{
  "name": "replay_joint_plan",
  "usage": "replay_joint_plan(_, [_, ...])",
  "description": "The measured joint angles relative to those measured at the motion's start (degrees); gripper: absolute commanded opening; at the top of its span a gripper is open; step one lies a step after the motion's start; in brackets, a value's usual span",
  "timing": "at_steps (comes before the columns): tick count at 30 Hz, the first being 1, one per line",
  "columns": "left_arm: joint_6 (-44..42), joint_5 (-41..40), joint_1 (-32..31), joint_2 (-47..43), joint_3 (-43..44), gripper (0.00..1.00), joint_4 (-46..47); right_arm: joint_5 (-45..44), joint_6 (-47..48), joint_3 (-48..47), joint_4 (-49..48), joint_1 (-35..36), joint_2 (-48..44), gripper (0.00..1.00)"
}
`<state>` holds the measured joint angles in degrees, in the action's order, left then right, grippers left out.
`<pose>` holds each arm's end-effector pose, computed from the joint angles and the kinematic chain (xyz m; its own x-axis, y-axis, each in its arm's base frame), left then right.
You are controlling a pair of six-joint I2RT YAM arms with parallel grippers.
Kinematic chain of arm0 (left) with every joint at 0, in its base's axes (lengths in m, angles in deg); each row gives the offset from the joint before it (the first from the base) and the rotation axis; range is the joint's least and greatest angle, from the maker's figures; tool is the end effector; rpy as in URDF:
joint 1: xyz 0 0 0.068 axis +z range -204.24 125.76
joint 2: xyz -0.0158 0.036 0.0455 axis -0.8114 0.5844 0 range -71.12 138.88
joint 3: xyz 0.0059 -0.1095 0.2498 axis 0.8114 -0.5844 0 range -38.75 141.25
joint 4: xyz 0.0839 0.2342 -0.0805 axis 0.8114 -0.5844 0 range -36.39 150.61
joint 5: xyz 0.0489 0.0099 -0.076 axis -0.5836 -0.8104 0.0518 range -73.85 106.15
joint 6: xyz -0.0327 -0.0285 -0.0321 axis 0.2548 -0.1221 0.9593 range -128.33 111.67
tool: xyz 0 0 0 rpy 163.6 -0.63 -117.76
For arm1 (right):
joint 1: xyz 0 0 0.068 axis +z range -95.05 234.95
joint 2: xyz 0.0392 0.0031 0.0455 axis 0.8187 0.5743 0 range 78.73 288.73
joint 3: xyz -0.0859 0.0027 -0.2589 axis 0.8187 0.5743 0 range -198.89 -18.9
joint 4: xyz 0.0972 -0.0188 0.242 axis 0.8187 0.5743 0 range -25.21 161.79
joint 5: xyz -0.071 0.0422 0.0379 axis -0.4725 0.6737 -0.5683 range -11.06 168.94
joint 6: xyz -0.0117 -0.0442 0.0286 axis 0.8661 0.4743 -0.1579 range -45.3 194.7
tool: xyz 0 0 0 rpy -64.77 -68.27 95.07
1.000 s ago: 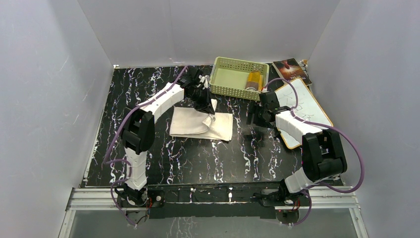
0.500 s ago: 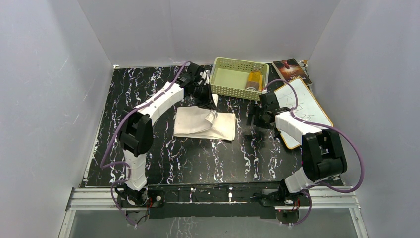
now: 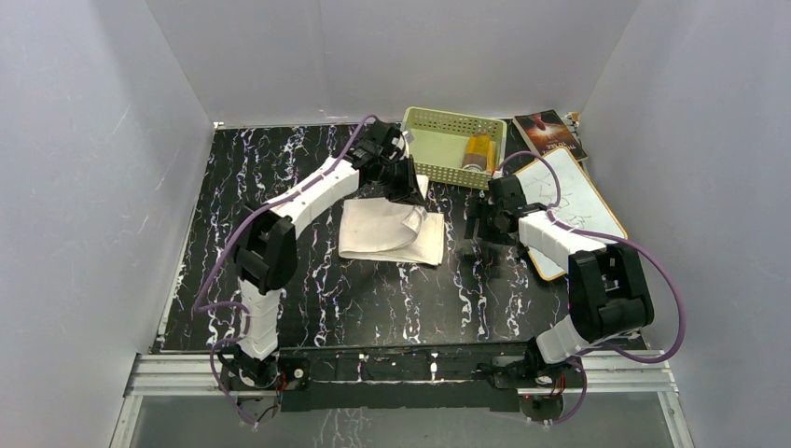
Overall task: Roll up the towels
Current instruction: Fold the towel at the center of the board.
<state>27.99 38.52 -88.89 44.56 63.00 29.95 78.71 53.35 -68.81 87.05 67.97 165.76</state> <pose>0.3730 -0.2744 0.2756 -0.9087 -0.0378 -0.4157 0.2613 0.7251 -0.6371 0.2861 0.0659 0.1828 -0.8621 0.1741 -0.4759 0.0971 0.9785 0.1822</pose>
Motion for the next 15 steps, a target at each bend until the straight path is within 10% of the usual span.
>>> replay_joint_plan(15, [0.8, 1.0, -0.8, 5.1, -0.5, 0.0, 0.2, 0.0, 0.2, 0.1, 0.0, 0.0, -0.1, 0.75])
